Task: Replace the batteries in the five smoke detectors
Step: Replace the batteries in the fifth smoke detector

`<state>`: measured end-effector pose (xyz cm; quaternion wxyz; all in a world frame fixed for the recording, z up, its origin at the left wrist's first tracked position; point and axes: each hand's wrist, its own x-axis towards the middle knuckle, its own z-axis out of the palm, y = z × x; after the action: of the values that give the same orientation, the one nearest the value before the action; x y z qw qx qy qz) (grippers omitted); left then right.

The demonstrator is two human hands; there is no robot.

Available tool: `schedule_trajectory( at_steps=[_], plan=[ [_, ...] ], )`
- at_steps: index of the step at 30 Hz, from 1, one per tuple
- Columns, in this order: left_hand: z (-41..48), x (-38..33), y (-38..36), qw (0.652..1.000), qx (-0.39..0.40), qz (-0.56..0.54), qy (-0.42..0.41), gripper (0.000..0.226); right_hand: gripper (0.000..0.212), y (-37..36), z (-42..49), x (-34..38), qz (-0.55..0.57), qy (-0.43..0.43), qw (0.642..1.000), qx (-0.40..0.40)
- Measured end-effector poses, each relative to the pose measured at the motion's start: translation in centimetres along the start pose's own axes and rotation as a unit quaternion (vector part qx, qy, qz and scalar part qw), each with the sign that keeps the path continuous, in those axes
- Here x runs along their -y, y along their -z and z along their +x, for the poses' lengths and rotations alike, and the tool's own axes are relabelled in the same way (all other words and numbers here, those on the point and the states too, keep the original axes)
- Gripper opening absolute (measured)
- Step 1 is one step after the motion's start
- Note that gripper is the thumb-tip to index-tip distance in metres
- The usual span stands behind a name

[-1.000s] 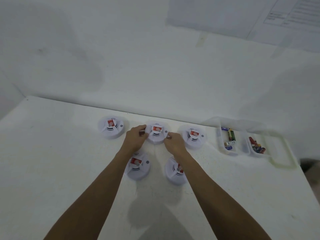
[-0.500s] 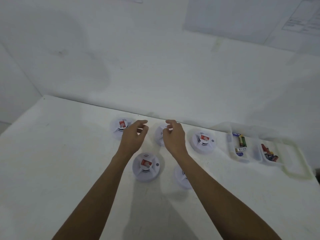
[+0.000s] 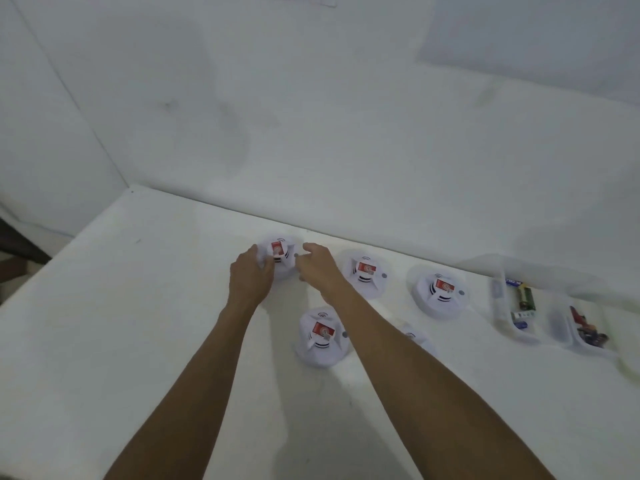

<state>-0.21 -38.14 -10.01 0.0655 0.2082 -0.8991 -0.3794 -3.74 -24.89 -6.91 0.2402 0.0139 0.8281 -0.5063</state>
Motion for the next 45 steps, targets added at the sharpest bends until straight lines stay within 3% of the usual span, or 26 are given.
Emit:
schedule_trajectory(
  at_steps=[1,3,11,12,15,19,24,28,34,37,40,45],
  plan=[
    [0.0,0.1,0.0,1.0,0.007,-0.003,0.007,0.034,0.014,-0.4,0.5,-0.1,0.007,-0.004,1.0,0.0],
    [0.1,0.2,0.0,1.0,0.012,-0.007,0.013,0.03,0.028,-1.0,-0.1,0.7,0.011,-0.017,1.0,0.0],
    [-0.3,0.2,0.7,0.996,0.008,-0.09,0.026,0.029,0.024,0.2,-1.8,2.2,0.15,-0.055,0.987,-0.017],
    [-0.5,-0.2,0.8,0.994,0.007,-0.104,0.025,0.032,0.015,0.6,-2.0,2.1,0.168,-0.046,0.984,-0.026],
    [-1.7,-2.1,1.3,0.987,-0.012,-0.156,0.024,0.043,0.032,2.1,-3.1,1.7,0.196,-0.023,0.979,-0.055],
    [-4.2,-5.5,2.1,0.973,-0.015,-0.228,0.038,0.048,0.025,4.7,-6.2,1.4,0.223,0.016,0.971,-0.09],
    [-8.8,-9.6,3.3,0.963,0.021,-0.267,-0.039,0.01,0.022,7.8,-11.6,-0.4,0.27,0.074,0.953,-0.117],
    [-13.0,-11.7,3.7,0.953,0.069,-0.29,-0.05,0.01,0.027,9.6,-16.5,-2.1,0.319,0.107,0.931,-0.14],
    [-18.5,-14.2,3.1,0.928,0.113,-0.353,-0.021,0.035,0.027,11.3,-22.7,-3.9,0.24,0.163,0.935,-0.204],
    [-20.2,-15.2,1.6,0.875,0.176,-0.45,0.031,0.039,0.028,10.8,-24.6,-4.4,0.169,0.185,0.94,-0.231],
    [-22.1,-16.1,1.2,0.843,0.214,-0.493,0.036,0.023,0.025,9.7,-26.1,-5.0,0.09,0.224,0.941,-0.238],
    [-23.5,-16.2,1.0,0.745,0.257,-0.61,0.084,0.042,0.031,8.9,-27.5,-6.7,-0.041,0.294,0.903,-0.311]
  ],
)
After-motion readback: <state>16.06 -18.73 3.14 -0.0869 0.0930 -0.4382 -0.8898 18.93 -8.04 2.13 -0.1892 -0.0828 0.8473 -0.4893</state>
